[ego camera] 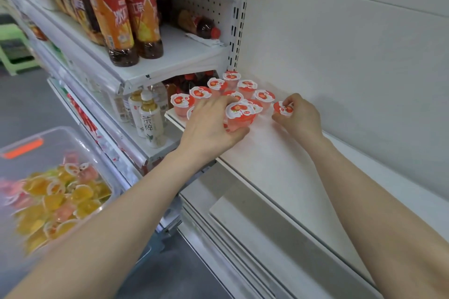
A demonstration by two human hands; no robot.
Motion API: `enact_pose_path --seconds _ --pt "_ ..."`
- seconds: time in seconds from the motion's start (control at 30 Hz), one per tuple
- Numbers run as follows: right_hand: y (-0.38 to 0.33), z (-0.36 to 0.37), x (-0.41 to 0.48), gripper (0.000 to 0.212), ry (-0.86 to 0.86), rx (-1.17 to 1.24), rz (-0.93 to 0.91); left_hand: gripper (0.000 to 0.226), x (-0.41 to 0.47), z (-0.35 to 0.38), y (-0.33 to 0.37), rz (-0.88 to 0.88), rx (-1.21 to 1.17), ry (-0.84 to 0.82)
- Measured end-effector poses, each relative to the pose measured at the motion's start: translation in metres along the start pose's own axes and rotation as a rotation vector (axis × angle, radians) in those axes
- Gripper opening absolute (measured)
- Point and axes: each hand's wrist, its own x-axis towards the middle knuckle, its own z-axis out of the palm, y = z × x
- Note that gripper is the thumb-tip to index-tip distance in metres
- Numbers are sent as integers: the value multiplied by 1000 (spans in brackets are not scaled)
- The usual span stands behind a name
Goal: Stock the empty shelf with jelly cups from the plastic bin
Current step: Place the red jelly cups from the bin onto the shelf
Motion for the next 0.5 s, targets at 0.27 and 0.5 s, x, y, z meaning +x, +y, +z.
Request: enact_pose_path --seconds 0.27,0.5 --pt "12 -11 0 41 -61 -190 -120 53 15 17 11 118 42 -10" --pt "25 -34 -5 45 -24 -315 -264 58 47 53 26 316 371 -113"
